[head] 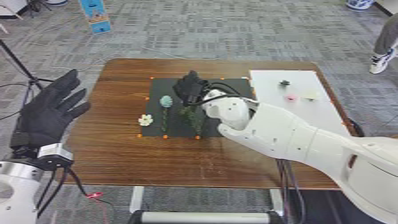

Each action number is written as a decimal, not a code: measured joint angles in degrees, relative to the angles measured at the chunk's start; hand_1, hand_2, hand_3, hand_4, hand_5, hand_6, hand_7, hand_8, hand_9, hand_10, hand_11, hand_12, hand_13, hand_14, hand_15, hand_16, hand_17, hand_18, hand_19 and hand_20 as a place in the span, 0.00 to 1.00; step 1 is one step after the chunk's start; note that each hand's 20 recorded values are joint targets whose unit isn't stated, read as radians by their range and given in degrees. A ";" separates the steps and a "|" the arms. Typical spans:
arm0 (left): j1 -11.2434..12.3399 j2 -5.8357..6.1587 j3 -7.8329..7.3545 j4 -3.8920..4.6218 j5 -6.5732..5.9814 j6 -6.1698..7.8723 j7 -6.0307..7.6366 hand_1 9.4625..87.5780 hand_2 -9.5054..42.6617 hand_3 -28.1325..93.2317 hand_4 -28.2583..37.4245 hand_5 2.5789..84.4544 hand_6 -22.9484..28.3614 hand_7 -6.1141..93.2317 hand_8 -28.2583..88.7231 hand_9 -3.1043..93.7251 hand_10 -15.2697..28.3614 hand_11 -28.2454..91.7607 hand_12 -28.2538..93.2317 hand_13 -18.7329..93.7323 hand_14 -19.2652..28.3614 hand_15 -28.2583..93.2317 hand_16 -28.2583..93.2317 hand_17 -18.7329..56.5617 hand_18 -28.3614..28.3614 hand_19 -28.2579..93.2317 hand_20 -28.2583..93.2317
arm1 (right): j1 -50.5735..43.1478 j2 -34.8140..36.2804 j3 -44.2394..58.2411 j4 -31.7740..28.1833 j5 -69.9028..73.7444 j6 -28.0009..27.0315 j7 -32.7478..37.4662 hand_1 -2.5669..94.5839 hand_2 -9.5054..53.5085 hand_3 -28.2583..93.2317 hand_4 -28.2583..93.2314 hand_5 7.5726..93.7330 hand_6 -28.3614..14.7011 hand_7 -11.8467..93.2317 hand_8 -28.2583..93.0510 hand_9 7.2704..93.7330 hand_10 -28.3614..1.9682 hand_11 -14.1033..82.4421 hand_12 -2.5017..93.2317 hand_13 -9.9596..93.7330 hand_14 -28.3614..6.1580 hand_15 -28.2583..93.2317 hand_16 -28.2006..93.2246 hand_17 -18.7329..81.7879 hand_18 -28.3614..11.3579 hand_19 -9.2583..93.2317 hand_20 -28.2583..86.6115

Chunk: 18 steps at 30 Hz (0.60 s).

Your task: Arrange flowers

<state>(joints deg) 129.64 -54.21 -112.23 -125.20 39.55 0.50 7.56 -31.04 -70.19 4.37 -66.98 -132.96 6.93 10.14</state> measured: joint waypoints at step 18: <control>0.25 0.00 -0.46 -0.29 0.06 -0.04 0.32 0.15 0.00 0.79 0.00 0.25 0.48 0.20 0.18 0.21 0.54 0.29 0.42 0.28 0.68 0.29 0.29 0.08 0.83 0.53 0.30 | 0.01 0.23 0.56 -1.27 -2.02 -5.45 -0.98 0.53 0.00 0.83 0.00 0.63 0.80 0.39 0.20 0.74 0.74 0.41 0.55 0.66 0.63 0.89 0.52 0.48 0.25 0.92 0.78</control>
<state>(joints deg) 129.88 -54.20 -112.69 -125.49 39.61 0.46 7.88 -31.03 -69.96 4.93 -68.25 -134.98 1.48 9.16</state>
